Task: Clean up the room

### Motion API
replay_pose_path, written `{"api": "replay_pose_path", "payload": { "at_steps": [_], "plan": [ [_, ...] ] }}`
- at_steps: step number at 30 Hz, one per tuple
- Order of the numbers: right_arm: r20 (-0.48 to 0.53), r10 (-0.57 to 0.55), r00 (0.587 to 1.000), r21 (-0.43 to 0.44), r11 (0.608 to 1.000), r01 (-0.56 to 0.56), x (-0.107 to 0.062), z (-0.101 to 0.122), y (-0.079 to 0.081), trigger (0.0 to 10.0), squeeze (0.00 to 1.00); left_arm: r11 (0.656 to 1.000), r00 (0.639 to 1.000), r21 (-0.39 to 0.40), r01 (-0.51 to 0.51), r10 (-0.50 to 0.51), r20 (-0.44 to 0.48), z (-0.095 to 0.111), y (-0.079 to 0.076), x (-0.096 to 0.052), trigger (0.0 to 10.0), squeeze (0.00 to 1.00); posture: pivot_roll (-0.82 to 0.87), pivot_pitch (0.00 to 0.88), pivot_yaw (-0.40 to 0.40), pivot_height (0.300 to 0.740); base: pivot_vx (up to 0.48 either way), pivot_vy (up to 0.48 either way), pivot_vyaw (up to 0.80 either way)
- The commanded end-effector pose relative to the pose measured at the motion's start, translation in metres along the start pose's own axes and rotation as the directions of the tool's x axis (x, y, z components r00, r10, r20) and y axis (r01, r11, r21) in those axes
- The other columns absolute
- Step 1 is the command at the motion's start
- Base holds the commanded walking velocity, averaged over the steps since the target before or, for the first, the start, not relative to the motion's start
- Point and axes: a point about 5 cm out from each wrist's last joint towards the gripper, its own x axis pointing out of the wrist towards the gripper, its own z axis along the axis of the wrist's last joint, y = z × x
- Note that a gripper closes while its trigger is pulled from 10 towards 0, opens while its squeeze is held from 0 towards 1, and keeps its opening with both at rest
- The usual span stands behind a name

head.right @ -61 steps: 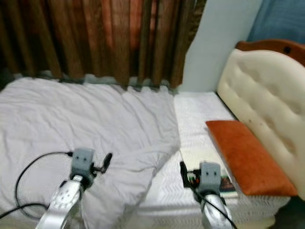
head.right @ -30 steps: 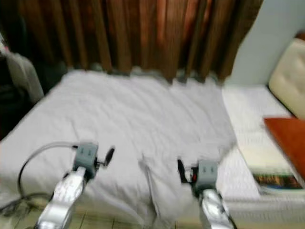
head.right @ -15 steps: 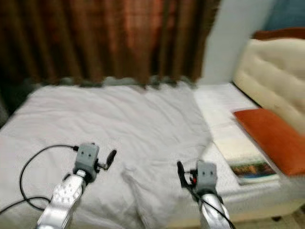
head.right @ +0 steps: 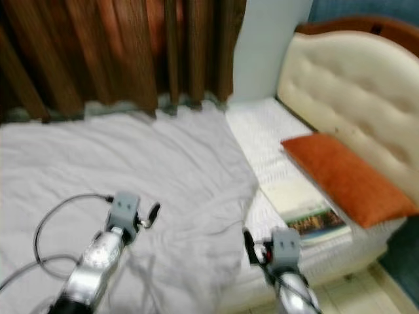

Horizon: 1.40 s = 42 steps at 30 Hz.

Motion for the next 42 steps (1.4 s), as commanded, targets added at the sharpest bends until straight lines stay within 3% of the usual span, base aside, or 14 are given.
{"api": "replay_pose_path", "payload": {
  "at_steps": [1,4,9,18,20,26,27,29,30,34,35,36,37,42],
  "plan": [
    [-0.015,0.051,0.999,-0.002,0.999,-0.051,-0.014,0.005,0.009,10.0,0.00,0.999,0.996,0.003,-0.043,0.043,-0.076,-0.018,0.011,-0.002,10.0,0.00,-0.14,0.320,-0.103,0.740,0.000,0.000,0.00],
    [-0.078,0.088,0.993,-0.015,0.996,-0.090,-0.048,-0.001,0.014,10.0,0.00,0.981,0.977,0.012,-0.192,0.193,-0.093,-0.013,0.047,0.003,10.0,0.00,-0.21,0.450,-0.142,0.740,0.000,0.000,0.00],
    [-0.141,0.085,0.986,-0.010,0.996,-0.087,-0.076,-0.005,0.012,10.0,0.00,0.957,0.956,-0.022,-0.290,0.289,-0.056,0.003,0.069,0.008,10.0,0.00,-0.24,0.527,-0.163,0.740,0.000,0.000,0.00],
    [-0.200,0.091,0.975,-0.005,0.996,-0.094,-0.098,-0.007,0.018,10.0,0.00,0.935,0.946,-0.161,-0.317,0.323,0.016,0.022,0.078,0.013,10.0,0.00,-0.26,0.571,-0.161,0.740,0.000,0.000,0.00],
    [-0.224,0.087,0.971,0.005,0.996,-0.089,-0.102,-0.006,0.020,10.0,0.00,0.844,0.934,-0.411,-0.343,0.352,-0.057,0.013,0.081,0.012,10.0,0.00,-0.27,0.569,-0.158,0.740,0.000,0.000,0.00],
    [-0.239,0.079,0.968,0.004,0.997,-0.081,-0.107,-0.004,0.018,10.0,0.00,0.725,0.900,-0.555,-0.407,0.421,-0.111,0.005,0.090,0.009,10.0,0.00,-0.29,0.573,-0.164,0.740,0.000,0.000,0.00],
    [-0.250,0.074,0.965,-0.001,0.997,-0.077,-0.111,-0.003,0.017,10.0,0.00,0.650,0.885,-0.630,-0.426,0.443,-0.142,0.001,0.094,0.006,10.0,0.00,-0.30,0.573,-0.168,0.740,0.000,0.000,0.00],
    [-0.250,0.074,0.965,-0.001,0.997,-0.077,-0.111,-0.003,0.017,10.0,0.00,0.650,0.885,-0.630,-0.426,0.443,-0.142,0.001,0.094,0.006,10.0,0.00,-0.30,0.573,-0.168,0.740,0.000,0.000,0.00],
    [-0.258,0.073,0.963,-0.004,0.997,-0.076,-0.114,-0.003,0.016,10.0,0.00,0.600,0.887,-0.685,-0.413,0.434,-0.155,-0.001,0.093,0.006,10.0,0.00,-0.32,0.580,-0.177,0.740,0.000,0.000,0.00],
    [-0.274,0.074,0.959,-0.008,0.997,-0.079,-0.120,-0.003,0.016,10.0,0.00,0.543,0.923,-0.768,-0.339,0.352,-0.159,-0.002,0.079,0.012,10.0,0.00,-0.35,0.590,-0.192,0.740,0.000,0.000,0.00],
    [-0.283,0.075,0.956,-0.009,0.997,-0.081,-0.123,-0.002,0.017,10.0,0.00,0.561,0.948,-0.775,-0.291,0.279,-0.154,-0.001,0.065,0.017,3.5,0.00,-0.35,0.592,-0.192,0.740,0.000,0.000,0.00],
    [-0.283,0.075,0.956,-0.009,0.997,-0.081,-0.123,-0.002,0.017,10.0,0.00,0.561,0.948,-0.775,-0.291,0.279,-0.154,-0.001,0.065,0.017,3.5,0.00,-0.35,0.592,-0.192,0.740,0.000,0.000,0.00],
    [-0.285,0.075,0.955,-0.009,0.997,-0.081,-0.123,-0.002,0.018,10.0,0.00,0.598,0.954,-0.749,-0.286,0.247,-0.168,-0.002,0.058,0.019,0.0,0.00,-0.36,0.592,-0.190,0.740,0.000,0.000,0.00],
    [-0.289,0.071,0.955,-0.007,0.997,-0.076,-0.124,-0.001,0.018,10.0,0.00,0.653,0.956,-0.699,-0.291,0.217,-0.196,-0.004,0.052,0.020,0.0,0.00,-0.35,0.583,-0.183,0.740,0.000,0.000,0.00]
  ]
}}
